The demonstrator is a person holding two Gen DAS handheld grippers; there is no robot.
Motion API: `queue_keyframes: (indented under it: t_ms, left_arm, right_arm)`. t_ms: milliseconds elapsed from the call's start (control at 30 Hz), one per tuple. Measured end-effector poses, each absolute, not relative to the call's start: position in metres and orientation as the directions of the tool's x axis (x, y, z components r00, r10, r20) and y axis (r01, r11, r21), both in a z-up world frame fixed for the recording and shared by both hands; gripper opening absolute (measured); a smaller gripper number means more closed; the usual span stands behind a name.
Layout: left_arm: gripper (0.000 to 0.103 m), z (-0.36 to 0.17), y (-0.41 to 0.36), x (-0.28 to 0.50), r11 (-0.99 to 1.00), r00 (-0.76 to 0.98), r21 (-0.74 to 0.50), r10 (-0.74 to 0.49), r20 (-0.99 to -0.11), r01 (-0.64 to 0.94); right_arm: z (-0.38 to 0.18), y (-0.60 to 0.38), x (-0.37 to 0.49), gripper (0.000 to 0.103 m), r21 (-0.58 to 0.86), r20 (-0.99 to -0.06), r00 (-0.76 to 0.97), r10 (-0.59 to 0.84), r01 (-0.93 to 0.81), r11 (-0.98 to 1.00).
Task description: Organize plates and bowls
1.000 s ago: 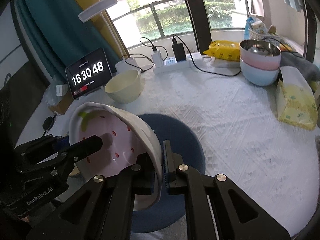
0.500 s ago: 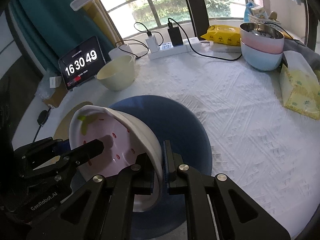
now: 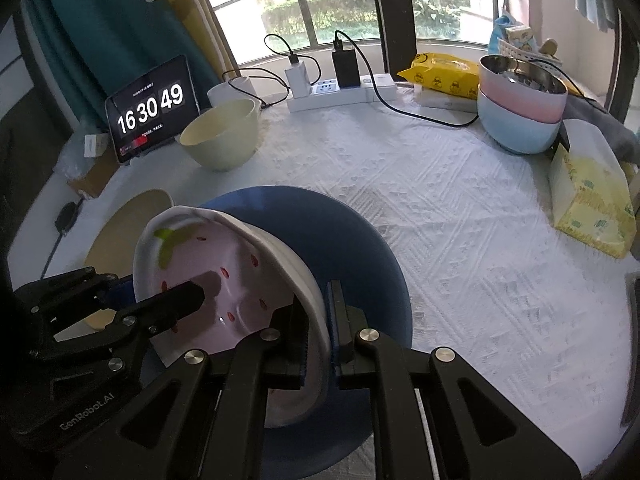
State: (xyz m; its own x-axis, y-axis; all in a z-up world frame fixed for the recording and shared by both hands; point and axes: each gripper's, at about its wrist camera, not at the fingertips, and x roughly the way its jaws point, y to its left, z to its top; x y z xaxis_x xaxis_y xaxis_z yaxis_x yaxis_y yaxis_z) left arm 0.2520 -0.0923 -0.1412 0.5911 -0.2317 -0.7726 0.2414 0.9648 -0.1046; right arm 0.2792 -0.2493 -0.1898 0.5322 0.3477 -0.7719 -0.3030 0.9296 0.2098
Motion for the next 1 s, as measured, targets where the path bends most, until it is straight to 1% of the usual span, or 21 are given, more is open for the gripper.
queue_keyframes:
  t_ms: [367, 567, 733, 1000]
  left_arm:
    - [0.025, -0.136, -0.093, 0.246, 0.964, 0.607, -0.082, -0.223, -0.763, 0.252]
    - [0.025, -0.128, -0.093, 0.242, 0.96, 0.625, -0.081, -0.237, -0.744, 0.268]
    - [0.025, -0.128, -0.093, 0.244, 0.962, 0.628, -0.077, -0.23, -0.743, 0.261]
    - [0.025, -0.125, -0.093, 0.252, 0.969, 0.665, -0.062, -0.209, -0.717, 0.238]
  right_arm:
    - [-0.191, -0.249, 0.281, 0.012, 0.178, -0.791, 0.525, 0.316, -0.297, 0.938]
    - [-0.185, -0.248, 0.28, 0.016, 0.192, -0.778, 0.531, 0.336, -0.307, 0.932]
    - [-0.181, -0.256, 0.28, 0.017, 0.195, -0.763, 0.556, 0.329, -0.287, 0.938]
    - [-0.178, -0.255, 0.282, 0.017, 0.175, -0.738, 0.587, 0.332, -0.308, 0.935]
